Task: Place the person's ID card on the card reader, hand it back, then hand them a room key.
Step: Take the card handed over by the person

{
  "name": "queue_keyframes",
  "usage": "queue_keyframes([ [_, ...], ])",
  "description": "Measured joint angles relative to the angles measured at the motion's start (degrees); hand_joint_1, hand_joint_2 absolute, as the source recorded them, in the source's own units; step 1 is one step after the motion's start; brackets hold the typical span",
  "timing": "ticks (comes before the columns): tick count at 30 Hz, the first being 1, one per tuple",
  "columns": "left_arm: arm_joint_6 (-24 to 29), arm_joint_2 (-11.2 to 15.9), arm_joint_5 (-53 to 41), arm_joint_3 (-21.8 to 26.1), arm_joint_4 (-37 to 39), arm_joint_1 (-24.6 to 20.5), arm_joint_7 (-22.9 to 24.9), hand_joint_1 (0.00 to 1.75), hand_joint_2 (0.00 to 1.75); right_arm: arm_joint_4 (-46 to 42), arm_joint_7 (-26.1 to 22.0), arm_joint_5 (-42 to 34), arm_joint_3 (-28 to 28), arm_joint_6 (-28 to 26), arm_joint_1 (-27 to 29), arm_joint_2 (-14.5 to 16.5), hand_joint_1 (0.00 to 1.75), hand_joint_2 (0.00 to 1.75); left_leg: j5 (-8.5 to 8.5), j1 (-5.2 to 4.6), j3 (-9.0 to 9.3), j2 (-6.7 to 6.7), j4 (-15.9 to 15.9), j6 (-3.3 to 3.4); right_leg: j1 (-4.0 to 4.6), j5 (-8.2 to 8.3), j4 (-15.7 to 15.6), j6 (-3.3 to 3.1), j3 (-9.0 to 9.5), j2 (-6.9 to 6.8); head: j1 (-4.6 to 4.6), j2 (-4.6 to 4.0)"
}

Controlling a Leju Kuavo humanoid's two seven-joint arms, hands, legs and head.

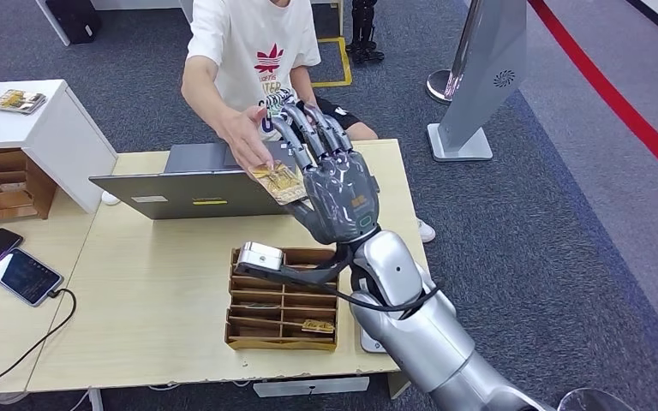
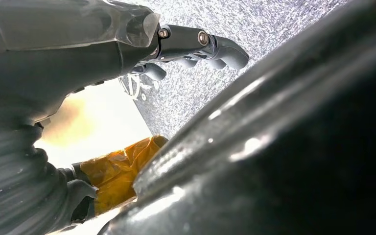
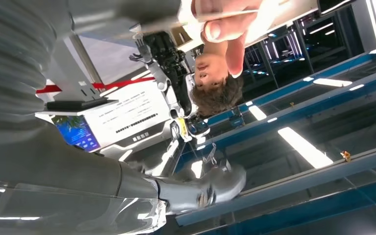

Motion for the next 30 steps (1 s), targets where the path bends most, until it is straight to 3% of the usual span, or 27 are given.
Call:
queue_keyframes([
  [24,0.65,-0.15,1.36,-0.01,0.00,-0.09,-0.23,0.00,1.75,0.71,-1.70,-5.72,-0.41,0.78,0.71,0.97,1.75,1.75,0.00,0.00,0.00,0.00,0.00,0.00,0.00,0.00,0.00,0.00,-0.01,0.00,0.01,0.00],
  [30,0.86,-0.31,2.09,0.01,0.00,-0.08,-0.48,0.00,1.75,-0.68,-3.26,-11.25,-1.13,2.09,1.93,1.08,1.75,1.75,0.00,0.00,0.00,0.00,0.00,0.00,0.00,0.00,0.00,0.00,-0.02,0.00,0.01,0.00],
])
